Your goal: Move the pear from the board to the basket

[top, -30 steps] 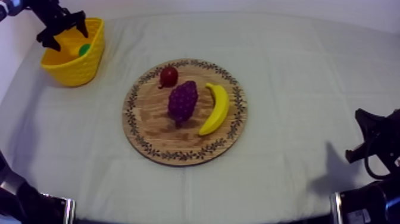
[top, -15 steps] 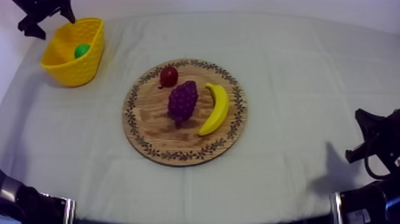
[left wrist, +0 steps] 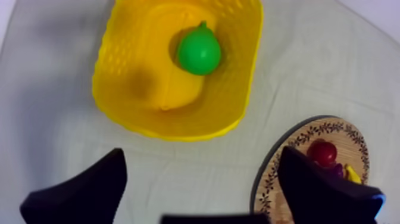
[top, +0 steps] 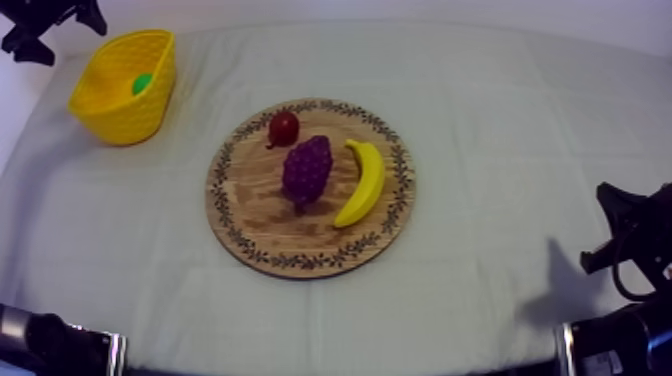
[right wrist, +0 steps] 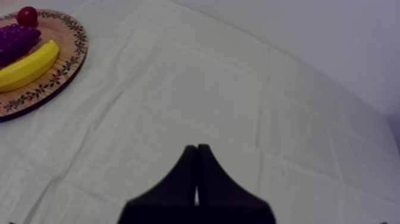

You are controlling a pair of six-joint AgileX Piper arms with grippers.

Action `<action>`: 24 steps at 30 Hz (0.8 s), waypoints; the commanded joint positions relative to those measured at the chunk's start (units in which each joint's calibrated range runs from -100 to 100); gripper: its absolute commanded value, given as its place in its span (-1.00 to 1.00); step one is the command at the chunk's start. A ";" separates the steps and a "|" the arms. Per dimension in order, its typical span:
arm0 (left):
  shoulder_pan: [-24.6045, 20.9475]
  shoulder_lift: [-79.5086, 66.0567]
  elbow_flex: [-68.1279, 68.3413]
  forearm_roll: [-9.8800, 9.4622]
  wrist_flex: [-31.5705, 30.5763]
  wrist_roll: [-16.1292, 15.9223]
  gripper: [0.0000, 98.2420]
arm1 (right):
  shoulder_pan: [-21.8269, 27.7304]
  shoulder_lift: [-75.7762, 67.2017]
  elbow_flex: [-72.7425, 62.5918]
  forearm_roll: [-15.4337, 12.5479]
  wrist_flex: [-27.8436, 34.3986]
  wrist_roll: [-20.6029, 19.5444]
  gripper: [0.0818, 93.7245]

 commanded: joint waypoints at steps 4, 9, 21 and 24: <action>-0.03 -4.54 5.80 0.06 -0.93 -0.24 0.95 | -0.01 -0.03 -0.02 0.00 -0.03 0.00 -1.00; -0.44 -10.23 12.92 0.21 -4.05 -0.92 0.95 | -0.01 -0.03 -0.02 0.00 -0.03 0.00 -1.00; -2.38 -28.40 36.34 1.12 -18.40 -4.14 0.54 | -0.01 -0.03 -0.02 0.00 -0.03 0.00 -1.00; -2.97 -32.97 41.59 1.59 -21.71 -5.16 0.44 | -0.01 -0.03 -0.02 0.00 -0.03 0.00 -1.00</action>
